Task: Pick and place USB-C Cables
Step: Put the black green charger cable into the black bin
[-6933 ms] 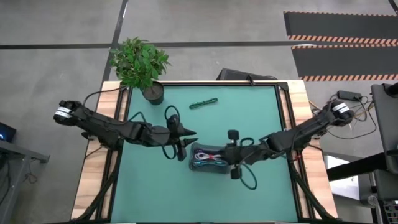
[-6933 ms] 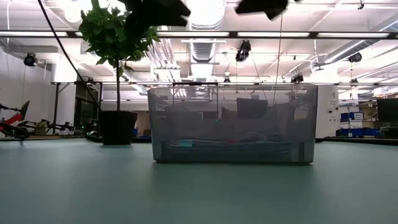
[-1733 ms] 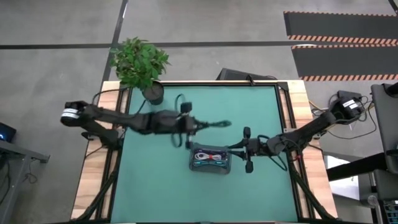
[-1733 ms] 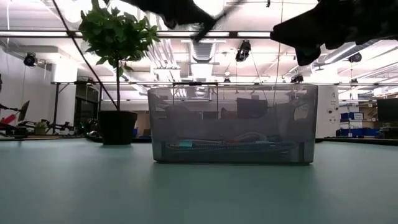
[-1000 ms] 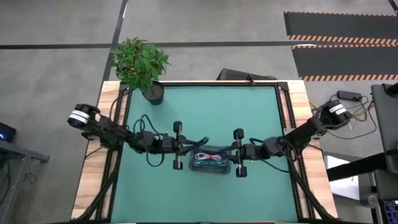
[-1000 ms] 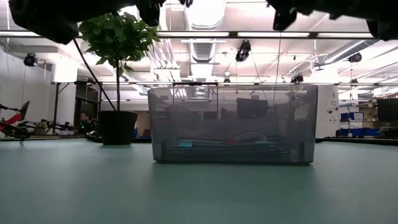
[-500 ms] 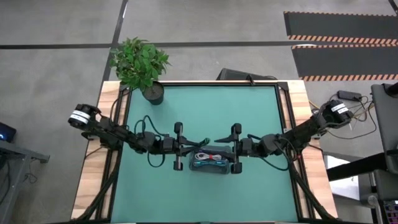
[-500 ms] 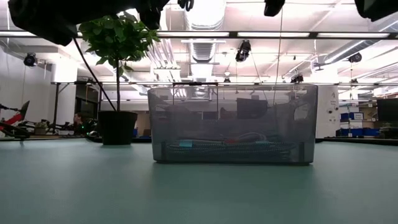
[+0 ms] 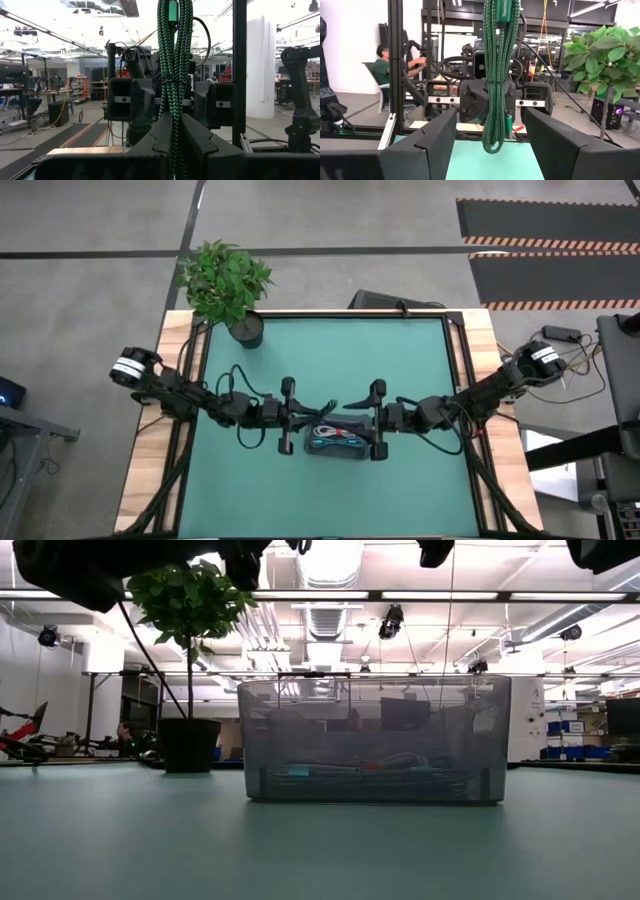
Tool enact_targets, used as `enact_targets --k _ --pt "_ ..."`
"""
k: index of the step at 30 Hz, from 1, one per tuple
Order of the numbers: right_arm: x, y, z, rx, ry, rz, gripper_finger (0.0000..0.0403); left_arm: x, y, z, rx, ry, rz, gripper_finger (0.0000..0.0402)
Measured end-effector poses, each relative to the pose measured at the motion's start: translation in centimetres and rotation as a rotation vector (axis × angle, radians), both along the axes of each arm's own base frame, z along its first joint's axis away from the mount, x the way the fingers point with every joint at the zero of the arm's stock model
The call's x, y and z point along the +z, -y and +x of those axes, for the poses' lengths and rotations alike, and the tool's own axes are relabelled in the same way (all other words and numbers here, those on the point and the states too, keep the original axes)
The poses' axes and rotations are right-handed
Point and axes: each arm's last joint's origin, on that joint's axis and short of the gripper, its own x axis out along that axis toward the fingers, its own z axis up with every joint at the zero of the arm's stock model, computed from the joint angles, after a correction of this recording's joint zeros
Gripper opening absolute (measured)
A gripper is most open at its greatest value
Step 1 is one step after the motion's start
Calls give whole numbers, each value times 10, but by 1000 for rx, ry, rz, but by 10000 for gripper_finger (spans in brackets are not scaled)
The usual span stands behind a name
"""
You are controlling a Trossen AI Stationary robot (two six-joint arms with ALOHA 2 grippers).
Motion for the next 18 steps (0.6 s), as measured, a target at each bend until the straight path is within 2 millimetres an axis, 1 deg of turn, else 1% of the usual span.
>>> enact_targets --k 9,11,18 --pt "3 0 -1 -9 34 -23 226 5 1 3 0 16 -6 8" --pt "4 0 -1 -9 36 -22 226 5 2 9 -6 30 -22 8" --pt "4 1 -1 -10 43 -19 226 -4 11 36 -11 12 -26 8"
